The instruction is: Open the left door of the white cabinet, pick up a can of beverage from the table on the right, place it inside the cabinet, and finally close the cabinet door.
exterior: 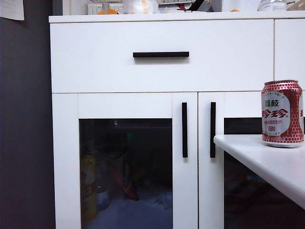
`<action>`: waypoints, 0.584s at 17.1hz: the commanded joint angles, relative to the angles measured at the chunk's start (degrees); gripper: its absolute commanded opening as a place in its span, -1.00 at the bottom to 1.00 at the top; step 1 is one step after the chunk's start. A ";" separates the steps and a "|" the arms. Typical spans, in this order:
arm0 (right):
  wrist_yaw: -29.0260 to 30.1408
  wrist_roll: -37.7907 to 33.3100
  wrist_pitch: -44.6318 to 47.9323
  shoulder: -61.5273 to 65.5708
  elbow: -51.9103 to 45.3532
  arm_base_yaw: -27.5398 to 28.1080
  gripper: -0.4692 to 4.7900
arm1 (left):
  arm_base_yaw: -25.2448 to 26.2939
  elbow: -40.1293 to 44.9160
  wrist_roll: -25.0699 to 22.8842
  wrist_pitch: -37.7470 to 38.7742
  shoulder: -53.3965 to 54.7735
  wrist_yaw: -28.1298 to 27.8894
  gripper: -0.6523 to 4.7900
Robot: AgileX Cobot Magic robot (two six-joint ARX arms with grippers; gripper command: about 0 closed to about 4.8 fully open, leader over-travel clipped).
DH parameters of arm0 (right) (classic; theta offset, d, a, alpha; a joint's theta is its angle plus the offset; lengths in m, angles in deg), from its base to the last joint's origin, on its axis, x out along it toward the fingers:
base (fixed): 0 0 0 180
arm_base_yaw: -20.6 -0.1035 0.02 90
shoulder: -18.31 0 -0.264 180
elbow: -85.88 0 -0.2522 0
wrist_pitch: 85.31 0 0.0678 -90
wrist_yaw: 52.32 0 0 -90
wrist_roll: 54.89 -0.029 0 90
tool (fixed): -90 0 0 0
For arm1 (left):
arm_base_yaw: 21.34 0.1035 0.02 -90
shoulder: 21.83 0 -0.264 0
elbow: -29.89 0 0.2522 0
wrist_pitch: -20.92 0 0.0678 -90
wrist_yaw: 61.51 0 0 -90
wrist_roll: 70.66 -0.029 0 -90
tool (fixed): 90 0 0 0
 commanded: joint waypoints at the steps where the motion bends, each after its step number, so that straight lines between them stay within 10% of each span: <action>1: -0.02 -0.28 0.96 -0.04 -0.04 -0.04 -0.84 | -0.07 -0.07 -0.02 -0.31 0.02 -0.09 -0.78; 8: 0.00 -0.59 0.52 -0.04 0.96 -0.07 -0.84 | -0.07 -0.33 3.89 -0.63 0.02 0.37 -0.76; 10: -0.28 -1.97 -3.65 -0.04 5.99 -0.04 -0.84 | -0.07 -1.92 11.26 -1.27 0.02 1.27 0.24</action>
